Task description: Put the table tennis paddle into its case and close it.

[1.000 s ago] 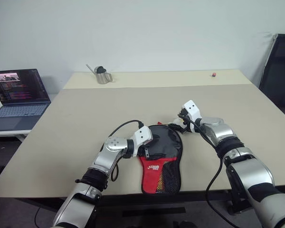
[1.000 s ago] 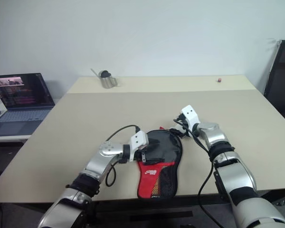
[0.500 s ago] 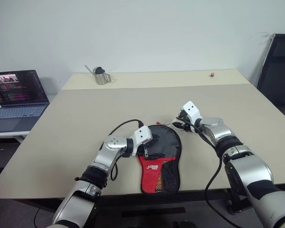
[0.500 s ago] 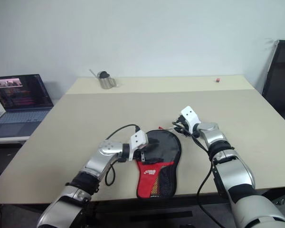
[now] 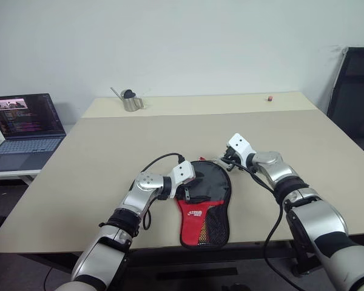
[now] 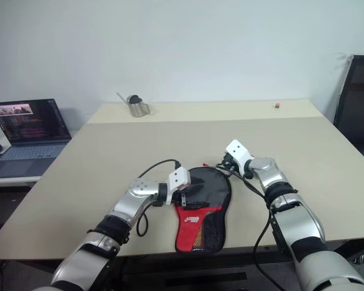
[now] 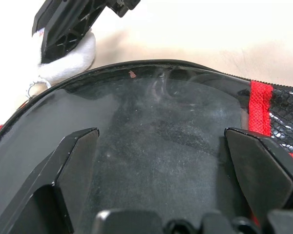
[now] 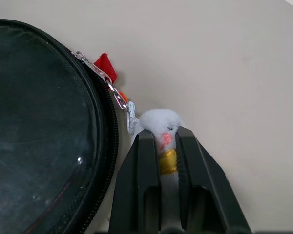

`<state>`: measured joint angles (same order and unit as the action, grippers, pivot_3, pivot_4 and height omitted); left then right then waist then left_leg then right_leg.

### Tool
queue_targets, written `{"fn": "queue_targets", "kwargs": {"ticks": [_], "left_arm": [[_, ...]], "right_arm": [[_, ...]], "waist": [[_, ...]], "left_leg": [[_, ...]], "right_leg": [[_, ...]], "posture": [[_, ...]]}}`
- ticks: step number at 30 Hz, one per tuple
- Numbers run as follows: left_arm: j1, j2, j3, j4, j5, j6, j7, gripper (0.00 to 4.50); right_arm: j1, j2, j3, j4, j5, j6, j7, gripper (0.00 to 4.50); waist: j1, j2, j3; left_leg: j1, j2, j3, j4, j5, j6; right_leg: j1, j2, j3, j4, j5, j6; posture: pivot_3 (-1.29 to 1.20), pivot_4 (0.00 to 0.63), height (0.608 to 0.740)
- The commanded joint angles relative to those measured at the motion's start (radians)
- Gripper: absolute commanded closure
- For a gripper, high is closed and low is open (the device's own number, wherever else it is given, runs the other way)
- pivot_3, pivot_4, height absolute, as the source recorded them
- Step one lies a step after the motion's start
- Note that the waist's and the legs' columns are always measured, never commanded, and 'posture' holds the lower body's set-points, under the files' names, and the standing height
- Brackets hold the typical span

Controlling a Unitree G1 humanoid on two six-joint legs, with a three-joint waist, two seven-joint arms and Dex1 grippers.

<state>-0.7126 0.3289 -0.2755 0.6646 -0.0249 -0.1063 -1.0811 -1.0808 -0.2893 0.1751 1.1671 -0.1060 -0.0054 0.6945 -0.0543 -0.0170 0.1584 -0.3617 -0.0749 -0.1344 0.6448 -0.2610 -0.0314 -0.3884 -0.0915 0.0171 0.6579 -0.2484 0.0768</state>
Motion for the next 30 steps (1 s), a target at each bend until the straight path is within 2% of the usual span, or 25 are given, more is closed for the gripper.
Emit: {"fn": "queue_targets", "kwargs": {"ticks": [1,10,14,17,24,30], "left_arm": [[0.037,0.003,-0.051,0.052,0.066,0.016,-0.002,0.0],[0.013,-0.029,-0.058,0.181,0.073,0.024,-0.027,0.0],[0.008,-0.042,-0.064,0.209,0.077,0.021,-0.047,0.0],[0.005,-0.051,-0.064,0.224,0.077,0.02,-0.056,0.0],[-0.001,-0.077,-0.068,0.245,0.08,0.022,-0.063,0.0],[-0.005,-0.086,-0.072,0.251,0.083,0.02,-0.078,0.0]], "right_arm": [[-0.017,-0.005,-0.017,-0.038,-0.002,-0.021,-0.002,4.45],[-0.022,-0.086,-0.006,-0.118,-0.024,0.007,0.038,4.45],[0.023,-0.134,-0.001,-0.236,-0.023,0.078,0.1,4.45],[0.084,-0.169,0.004,-0.366,-0.021,0.145,0.149,4.45],[0.314,-0.287,0.002,-0.822,0.015,0.397,0.286,4.45],[0.433,-0.387,-0.02,-1.077,0.068,0.559,0.342,4.45]], "waist": [[0.0,0.0,0.0],[0.006,0.002,-0.001],[0.011,0.002,-0.002],[0.022,0.002,-0.003],[0.031,0.007,-0.006],[0.041,0.007,-0.006]], "left_leg": [[0.0,0.0,0.0,0.0,0.0,0.0],[0.0,0.0,0.0,0.0,0.0,0.0],[0.0,0.0,-0.001,0.0,0.0,0.0],[0.0,0.0,-0.001,0.0,0.0,0.0],[-0.002,0.0,-0.002,0.0,-0.001,0.001],[-0.002,-0.001,-0.002,0.0,-0.003,0.003]], "right_leg": [[0.0,0.0,0.0,0.0,0.0,0.0],[0.001,0.0,-0.001,0.0,0.0,0.0],[0.001,0.0,-0.001,0.0,-0.001,0.002],[0.002,0.0,-0.002,-0.002,-0.003,0.005],[0.004,-0.001,-0.003,-0.009,-0.003,0.006],[0.007,-0.002,-0.005,-0.013,-0.004,0.009]], "posture": [[0.0,0.15,0.74],[0.0,0.15,0.74],[0.0,0.15,0.74],[0.0,0.15,0.74],[0.0,0.15,0.74],[0.0,0.15,0.74]]}}
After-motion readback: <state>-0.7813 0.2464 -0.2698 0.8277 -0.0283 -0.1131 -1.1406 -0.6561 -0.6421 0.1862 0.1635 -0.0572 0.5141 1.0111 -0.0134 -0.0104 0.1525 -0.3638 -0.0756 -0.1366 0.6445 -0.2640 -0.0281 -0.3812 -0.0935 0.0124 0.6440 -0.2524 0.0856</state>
